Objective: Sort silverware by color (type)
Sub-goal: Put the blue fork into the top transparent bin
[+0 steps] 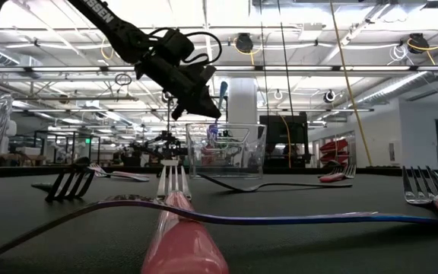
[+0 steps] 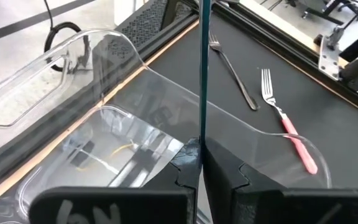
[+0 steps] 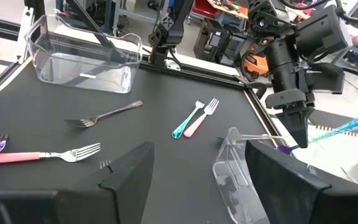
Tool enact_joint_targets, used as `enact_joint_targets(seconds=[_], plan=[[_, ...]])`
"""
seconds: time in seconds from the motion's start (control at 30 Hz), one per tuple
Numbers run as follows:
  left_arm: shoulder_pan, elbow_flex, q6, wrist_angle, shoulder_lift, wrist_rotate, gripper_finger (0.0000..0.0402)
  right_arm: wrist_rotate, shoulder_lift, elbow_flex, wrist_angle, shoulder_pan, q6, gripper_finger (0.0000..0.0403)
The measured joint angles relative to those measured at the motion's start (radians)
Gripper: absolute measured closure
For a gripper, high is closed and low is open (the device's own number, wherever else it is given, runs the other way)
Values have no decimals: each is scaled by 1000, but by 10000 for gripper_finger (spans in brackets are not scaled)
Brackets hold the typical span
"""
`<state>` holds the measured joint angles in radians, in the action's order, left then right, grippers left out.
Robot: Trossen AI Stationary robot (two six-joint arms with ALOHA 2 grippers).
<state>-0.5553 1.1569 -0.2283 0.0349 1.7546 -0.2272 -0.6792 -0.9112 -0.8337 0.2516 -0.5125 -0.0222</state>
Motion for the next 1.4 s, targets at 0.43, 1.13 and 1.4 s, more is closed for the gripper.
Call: enact_joint_targets(seconds=[0.43, 1.13, 1.4], plan=[[-8, -1, 0, 26, 83, 28, 382, 0, 0, 0, 8, 0, 9, 156], [19, -1, -28, 13, 131, 70, 381, 1, 0, 0, 28, 0, 48, 156], [55, -1, -27, 1, 131, 75, 377, 0, 0, 0, 31, 0, 48, 156]])
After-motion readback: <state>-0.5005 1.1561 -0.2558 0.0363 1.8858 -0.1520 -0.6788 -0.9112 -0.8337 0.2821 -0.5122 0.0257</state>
